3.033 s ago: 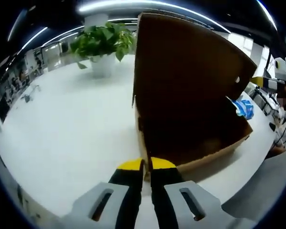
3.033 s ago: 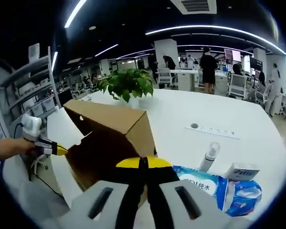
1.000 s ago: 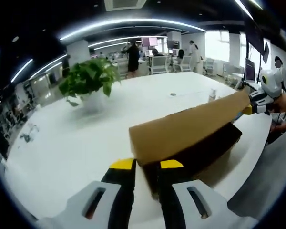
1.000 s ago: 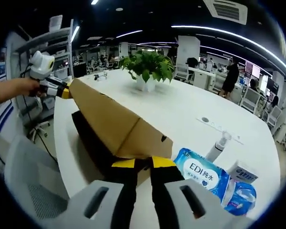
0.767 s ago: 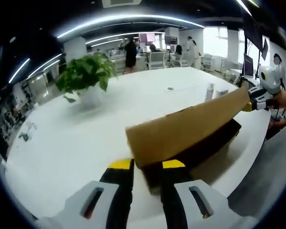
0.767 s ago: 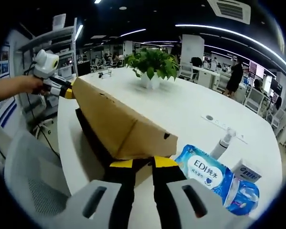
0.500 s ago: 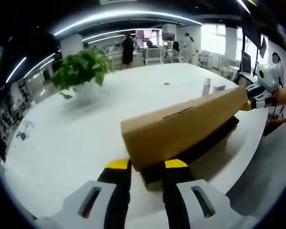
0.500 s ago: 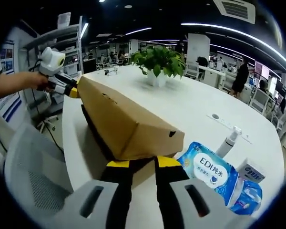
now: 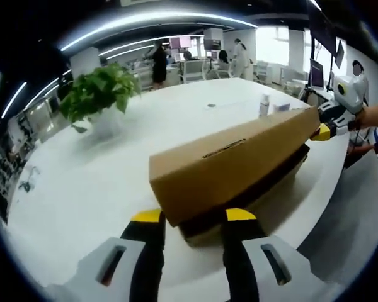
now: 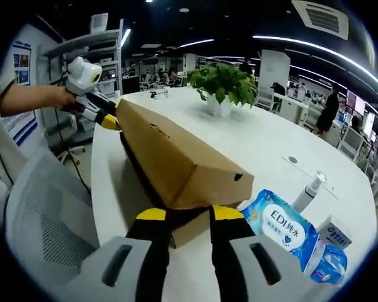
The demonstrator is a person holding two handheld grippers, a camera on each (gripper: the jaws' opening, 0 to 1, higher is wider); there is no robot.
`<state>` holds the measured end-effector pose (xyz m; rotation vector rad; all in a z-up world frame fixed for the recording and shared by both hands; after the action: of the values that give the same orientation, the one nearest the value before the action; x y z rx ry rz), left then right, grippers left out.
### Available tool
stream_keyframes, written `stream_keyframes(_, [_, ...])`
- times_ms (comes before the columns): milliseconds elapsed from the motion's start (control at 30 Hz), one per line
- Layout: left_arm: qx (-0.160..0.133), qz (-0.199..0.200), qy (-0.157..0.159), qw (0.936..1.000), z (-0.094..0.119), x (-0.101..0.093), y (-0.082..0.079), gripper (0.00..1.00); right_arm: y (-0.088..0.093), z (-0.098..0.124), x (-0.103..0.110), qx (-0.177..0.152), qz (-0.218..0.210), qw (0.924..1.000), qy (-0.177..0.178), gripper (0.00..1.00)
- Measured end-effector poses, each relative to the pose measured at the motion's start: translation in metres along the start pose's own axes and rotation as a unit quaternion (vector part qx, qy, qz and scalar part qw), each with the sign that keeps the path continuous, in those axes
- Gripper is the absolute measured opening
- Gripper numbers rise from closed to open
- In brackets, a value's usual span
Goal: Operate the shoe box by opening the lid, removing the specified soft item, and placing it in the target area until the item is outside and the box remains undamaged.
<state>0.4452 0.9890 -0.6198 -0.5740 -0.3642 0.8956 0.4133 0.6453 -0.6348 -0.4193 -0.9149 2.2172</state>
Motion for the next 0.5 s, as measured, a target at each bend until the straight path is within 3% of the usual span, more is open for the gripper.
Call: stream_keyframes(500, [-0.012,-0.008,0.019,0.9997,0.0038,-0.0033,0.0049,0.42,-0.0014,0.0096,0.0044,-0.025,-0.013,0.9995,-0.014,0.26])
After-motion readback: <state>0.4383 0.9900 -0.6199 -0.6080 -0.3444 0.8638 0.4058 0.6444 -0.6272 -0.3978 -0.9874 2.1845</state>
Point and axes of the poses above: the point that each gripper's makers call its tool centre point, and the gripper's own axes: z roughly backward along the fingers, x roughly to its left, y roughly out of its underside, the point moved 9 cm from there along z, roughly backward along the fingers, and after that the axes turned 13 degrees about x, right-handed, at the moved point
